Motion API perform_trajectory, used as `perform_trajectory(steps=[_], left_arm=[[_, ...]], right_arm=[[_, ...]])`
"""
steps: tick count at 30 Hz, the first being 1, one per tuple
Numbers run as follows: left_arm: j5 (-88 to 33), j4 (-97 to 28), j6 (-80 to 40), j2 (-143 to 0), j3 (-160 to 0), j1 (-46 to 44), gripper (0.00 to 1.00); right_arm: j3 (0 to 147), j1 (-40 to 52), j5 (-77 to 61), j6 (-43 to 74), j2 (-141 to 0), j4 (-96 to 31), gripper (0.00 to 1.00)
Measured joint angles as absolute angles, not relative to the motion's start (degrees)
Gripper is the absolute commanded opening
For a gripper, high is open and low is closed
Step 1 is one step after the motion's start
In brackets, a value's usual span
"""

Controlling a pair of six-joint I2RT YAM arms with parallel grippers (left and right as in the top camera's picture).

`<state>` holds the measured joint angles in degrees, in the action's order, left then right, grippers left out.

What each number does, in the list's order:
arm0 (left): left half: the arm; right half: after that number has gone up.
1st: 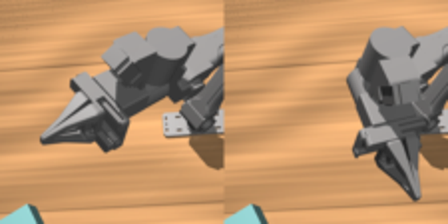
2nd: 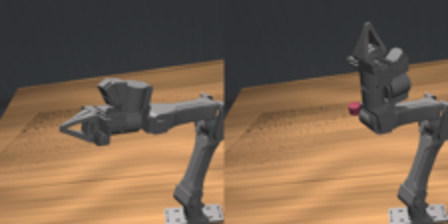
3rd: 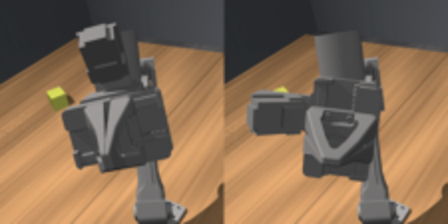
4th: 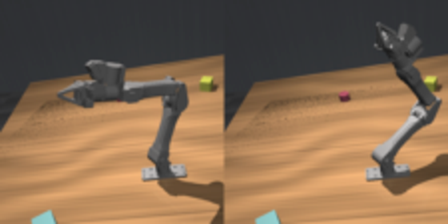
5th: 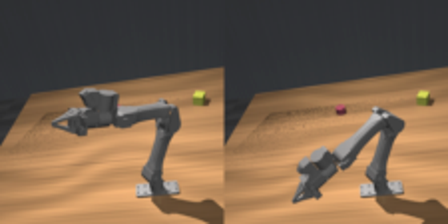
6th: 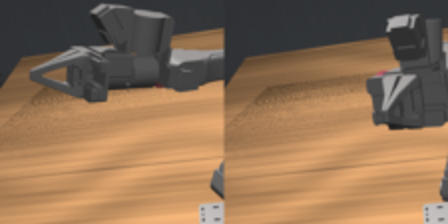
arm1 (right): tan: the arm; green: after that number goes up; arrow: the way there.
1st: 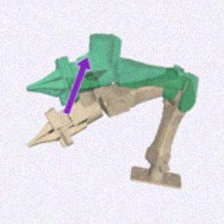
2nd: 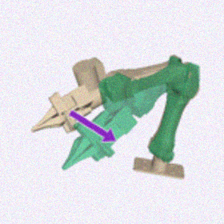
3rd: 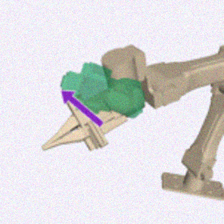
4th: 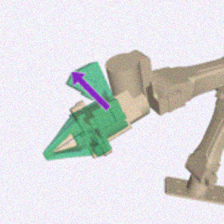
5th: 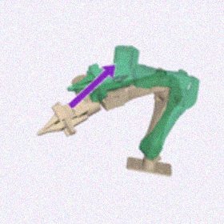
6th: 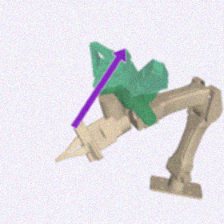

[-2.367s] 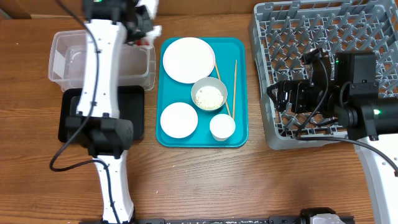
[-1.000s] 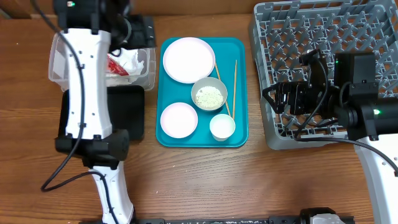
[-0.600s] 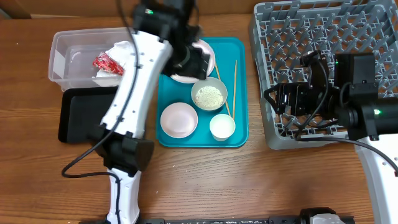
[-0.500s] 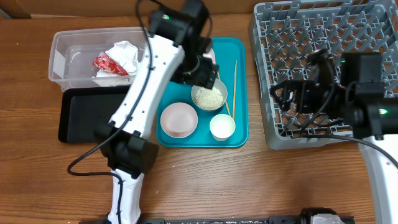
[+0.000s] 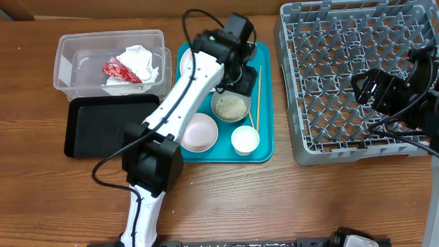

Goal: Sort waste into correct bins and load items into the dishwasher
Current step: 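Reach left gripper to grey rice bowl and grasp its rim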

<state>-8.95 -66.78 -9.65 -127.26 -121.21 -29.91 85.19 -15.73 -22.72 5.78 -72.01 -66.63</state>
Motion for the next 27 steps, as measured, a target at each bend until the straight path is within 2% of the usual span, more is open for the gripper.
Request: perform_trajectory(steps=[4,12,27], left_arm=[[-6.94,-65.67,-10.94,-130.04,-120.99,-33.04,0.54],[-1.17,-65.45,-16.95,-134.19,-120.60,-37.50,0.37],[2.46,-64.88,-25.69,-137.91,-120.55,-37.43,0.29]], right_arm=[[85.19,-15.73,-22.74,5.96,-72.01,-67.59,0.97],[85.19,-15.73,-22.74,5.98,-72.01,-68.18,0.97],[85.19,-15.73,-23.11,5.98,-72.01,-68.45,0.97]])
